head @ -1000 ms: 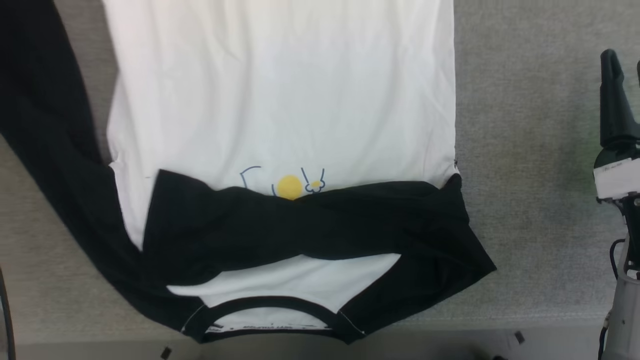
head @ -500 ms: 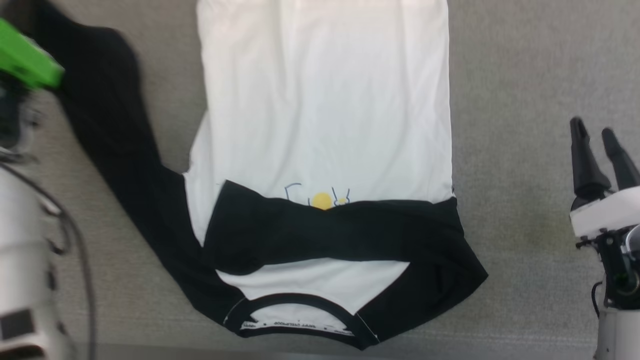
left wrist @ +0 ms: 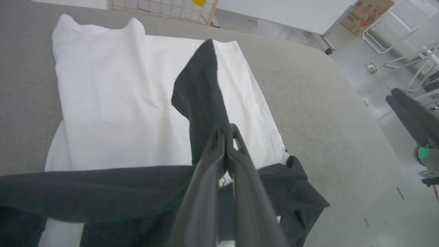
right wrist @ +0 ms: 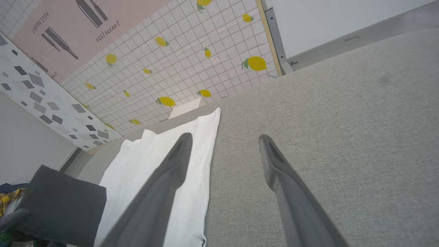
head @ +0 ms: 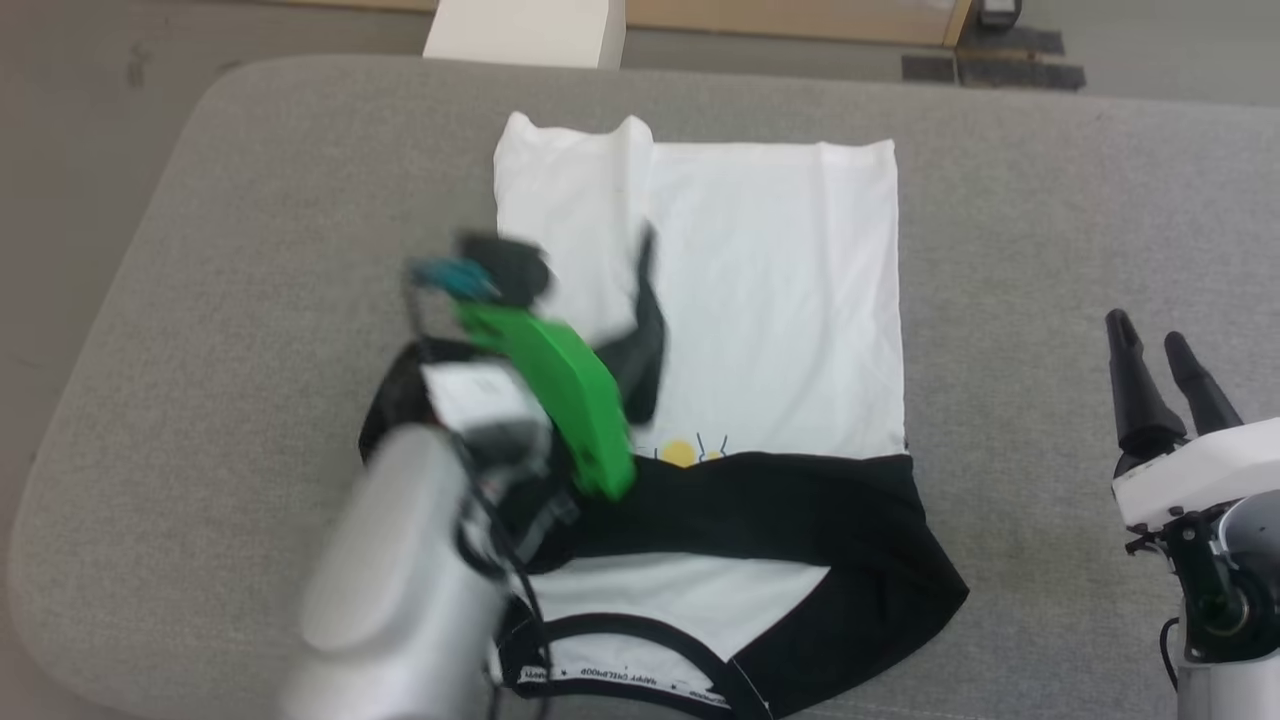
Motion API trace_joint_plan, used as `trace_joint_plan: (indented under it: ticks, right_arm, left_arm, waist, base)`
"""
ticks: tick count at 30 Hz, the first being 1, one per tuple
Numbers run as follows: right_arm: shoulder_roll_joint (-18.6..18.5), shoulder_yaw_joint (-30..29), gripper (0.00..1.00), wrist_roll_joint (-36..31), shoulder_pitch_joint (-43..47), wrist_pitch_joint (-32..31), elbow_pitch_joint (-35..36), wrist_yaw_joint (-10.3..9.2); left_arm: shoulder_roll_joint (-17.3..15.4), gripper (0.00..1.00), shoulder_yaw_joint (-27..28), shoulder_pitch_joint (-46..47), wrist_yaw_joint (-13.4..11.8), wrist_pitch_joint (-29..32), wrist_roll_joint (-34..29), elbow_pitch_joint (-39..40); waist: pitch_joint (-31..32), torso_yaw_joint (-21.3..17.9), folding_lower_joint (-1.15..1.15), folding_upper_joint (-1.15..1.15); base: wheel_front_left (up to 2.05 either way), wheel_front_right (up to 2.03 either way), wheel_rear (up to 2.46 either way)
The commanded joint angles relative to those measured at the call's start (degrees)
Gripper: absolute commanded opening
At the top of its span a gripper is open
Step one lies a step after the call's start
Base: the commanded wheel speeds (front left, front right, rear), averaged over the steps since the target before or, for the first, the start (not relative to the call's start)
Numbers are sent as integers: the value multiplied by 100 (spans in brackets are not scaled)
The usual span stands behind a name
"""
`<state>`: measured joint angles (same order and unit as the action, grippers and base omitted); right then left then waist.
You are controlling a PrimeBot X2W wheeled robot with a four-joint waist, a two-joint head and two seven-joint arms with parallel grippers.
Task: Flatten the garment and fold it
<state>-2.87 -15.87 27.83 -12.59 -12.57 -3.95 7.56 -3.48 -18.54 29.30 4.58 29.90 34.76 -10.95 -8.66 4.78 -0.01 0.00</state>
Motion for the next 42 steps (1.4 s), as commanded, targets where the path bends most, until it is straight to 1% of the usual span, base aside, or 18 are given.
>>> trace_joint_plan:
  ticks: [1,4,6,12,14,18,21,22,23,28,30,32,34,36,39,42]
  right_arm:
    - [-1,24,100,26,105,35,-37,-8]
    - [-1,15,100,32,139,43,-55,-8]
    - [-1,2,100,24,151,43,-51,-8]
    - [0,17,100,72,127,81,-78,-8]
    - [0,29,100,86,124,107,-111,-8]
    - [0,42,100,119,110,164,-172,-8]
    - [0,51,100,139,89,202,-228,-8]
    - [0,54,100,142,81,214,-250,-8]
    - [0,56,100,142,77,223,-268,-8]
    - [0,12,100,132,124,271,-369,-8]
    - [0,3,100,127,153,278,-397,-8]
    - [0,6,100,124,171,275,-410,-8]
    - [0,11,100,109,176,265,-408,-8]
    - [0,42,100,100,157,232,-397,-8]
    - [0,92,100,75,98,186,-368,-8]
    - [0,146,100,27,69,137,-343,-8]
  left_arm:
    - [32,0,-200,-151,48,-41,95,-91]
    - [53,0,-821,-271,84,-180,92,-361]
    - [56,0,-1232,-265,122,-272,-53,-581]
    - [58,0,-2152,-320,222,-353,-51,-1184]
    - [59,0,-2405,-357,245,-297,12,-1342]
    - [59,0,-2721,-317,267,-210,39,-1636]
    - [59,1,-2776,-275,272,-28,154,-1859]
    - [59,68,-2761,-254,273,10,224,-1891]
    - [59,100,-2724,-248,273,43,331,-1892]
    - [59,100,-2428,-47,201,89,930,-1532]
    - [59,100,-2200,61,151,88,1254,-1284]
    - [55,100,-1902,203,41,15,1477,-1057]
    - [-17,100,-1517,348,-114,-253,1562,-868]
    - [-229,100,-1153,474,-323,-641,1449,-761]
    - [-621,100,-561,529,-636,-1486,1180,-658]
    - [-1009,100,-135,380,-763,-2244,946,-553]
  waist:
    - [107,-91,1,0]
    - [59,-215,1,0]
    - [9,-293,1,0]
    - [-140,-502,1,0]
    - [-169,-539,1,0]
    - [-217,-563,1,0]
    - [-215,-559,1,0]
    - [-203,-549,1,0]
    - [-186,-540,1,0]
    - [-24,-430,1,0]
    - [44,-378,1,0]
    - [99,-332,1,0]
    - [149,-283,1,0]
    - [162,-269,1,0]
    - [162,-254,1,0]
    - [160,-242,1,0]
  base:
    - [0,0,0]
    - [0,0,0]
    - [0,0,0]
    - [0,0,0]
    - [0,0,0]
    - [0,0,0]
    - [0,0,0]
    - [0,0,0]
    - [0,0,0]
    - [0,0,0]
    - [0,0,0]
    - [0,0,0]
    - [0,0,0]
    - [0,0,0]
    - [0,0,0]
    - [0,0,0]
